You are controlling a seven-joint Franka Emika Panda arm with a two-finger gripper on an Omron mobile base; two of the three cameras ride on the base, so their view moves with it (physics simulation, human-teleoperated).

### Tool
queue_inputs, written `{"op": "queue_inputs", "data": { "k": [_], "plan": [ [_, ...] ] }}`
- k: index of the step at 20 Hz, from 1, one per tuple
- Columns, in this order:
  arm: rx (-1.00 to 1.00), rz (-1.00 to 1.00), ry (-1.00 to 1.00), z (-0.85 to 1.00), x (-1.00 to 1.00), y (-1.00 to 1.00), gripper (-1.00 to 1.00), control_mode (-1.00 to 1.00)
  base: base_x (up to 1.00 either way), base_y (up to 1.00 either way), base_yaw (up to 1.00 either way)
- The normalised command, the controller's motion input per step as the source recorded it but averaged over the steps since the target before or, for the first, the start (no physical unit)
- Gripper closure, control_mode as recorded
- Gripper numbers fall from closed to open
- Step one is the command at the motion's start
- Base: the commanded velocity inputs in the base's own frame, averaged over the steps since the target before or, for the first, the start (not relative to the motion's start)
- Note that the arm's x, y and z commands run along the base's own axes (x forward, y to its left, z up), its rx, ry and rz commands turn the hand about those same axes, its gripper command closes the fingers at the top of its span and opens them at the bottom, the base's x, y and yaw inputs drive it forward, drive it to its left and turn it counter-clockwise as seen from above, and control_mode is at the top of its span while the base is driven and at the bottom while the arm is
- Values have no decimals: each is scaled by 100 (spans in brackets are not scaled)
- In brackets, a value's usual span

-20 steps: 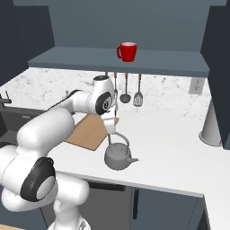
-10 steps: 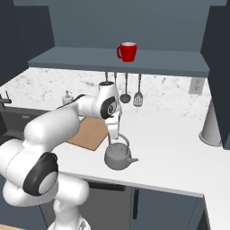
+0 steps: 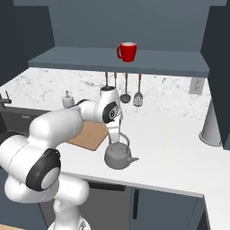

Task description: Pick the kettle from the counter and place it on the tray. Then pick the mug from the cabinet and place it on the tray. Then close the cabinet doors.

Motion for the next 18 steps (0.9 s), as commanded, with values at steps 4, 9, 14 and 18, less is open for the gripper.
{"op": "queue_inputs", "data": {
  "k": [4,9,14,18],
  "plan": [
    [0,14,-13,-6,-25,11,100,-100,0,0,0],
    [0,25,0,-16,-20,1,100,-100,0,0,0],
    [0,39,-1,3,-10,5,100,-100,0,0,0],
    [0,38,-16,49,-1,15,100,-100,0,0,0]
  ]
}}
